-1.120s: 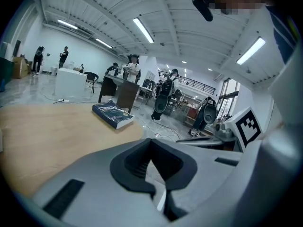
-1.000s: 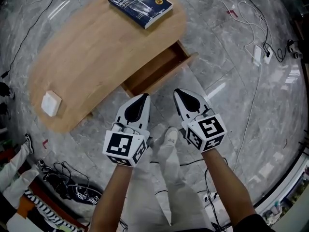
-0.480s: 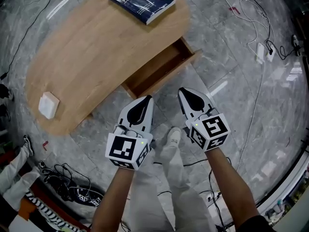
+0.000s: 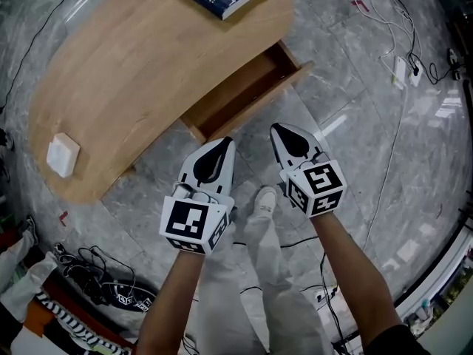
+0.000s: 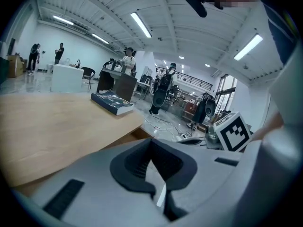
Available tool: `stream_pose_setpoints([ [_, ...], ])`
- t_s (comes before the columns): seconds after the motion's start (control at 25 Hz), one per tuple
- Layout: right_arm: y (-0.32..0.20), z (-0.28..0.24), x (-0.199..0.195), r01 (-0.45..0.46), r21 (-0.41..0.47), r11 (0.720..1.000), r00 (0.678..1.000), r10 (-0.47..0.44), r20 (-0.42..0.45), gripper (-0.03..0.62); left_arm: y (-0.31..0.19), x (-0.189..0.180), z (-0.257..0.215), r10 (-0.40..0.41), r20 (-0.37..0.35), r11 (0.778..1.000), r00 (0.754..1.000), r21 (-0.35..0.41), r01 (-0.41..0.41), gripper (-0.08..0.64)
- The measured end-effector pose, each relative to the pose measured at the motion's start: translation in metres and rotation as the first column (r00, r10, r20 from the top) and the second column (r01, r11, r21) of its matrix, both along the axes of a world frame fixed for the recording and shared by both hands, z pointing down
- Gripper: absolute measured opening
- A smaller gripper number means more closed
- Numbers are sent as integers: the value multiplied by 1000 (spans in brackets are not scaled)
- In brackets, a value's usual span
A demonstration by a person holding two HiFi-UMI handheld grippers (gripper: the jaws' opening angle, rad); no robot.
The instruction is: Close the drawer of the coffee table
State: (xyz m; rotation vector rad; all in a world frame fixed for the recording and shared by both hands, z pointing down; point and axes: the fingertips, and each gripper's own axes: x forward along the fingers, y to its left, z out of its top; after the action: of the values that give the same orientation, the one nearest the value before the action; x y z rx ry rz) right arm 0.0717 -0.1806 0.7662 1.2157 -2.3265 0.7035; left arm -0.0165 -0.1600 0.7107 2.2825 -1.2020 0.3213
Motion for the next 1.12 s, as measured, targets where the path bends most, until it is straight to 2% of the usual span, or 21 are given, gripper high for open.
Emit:
stream_pose_setpoints([
  [0.68,-3,62,-18,59,-71,996,994,-65,-88,12,3,-17,23,-16,-4,1000,1000,-17,16,3],
  [0.84,-3,78,-22,114,-85,990,982,-125,-144,12,4,-13,26,-11,-10,1000,1000,-19,11,2],
  [1.12,-7,101,-31,168,-122,978,964,-189,-187,12,5,-13,30,-8,-15,999,1000,-31,8,2],
])
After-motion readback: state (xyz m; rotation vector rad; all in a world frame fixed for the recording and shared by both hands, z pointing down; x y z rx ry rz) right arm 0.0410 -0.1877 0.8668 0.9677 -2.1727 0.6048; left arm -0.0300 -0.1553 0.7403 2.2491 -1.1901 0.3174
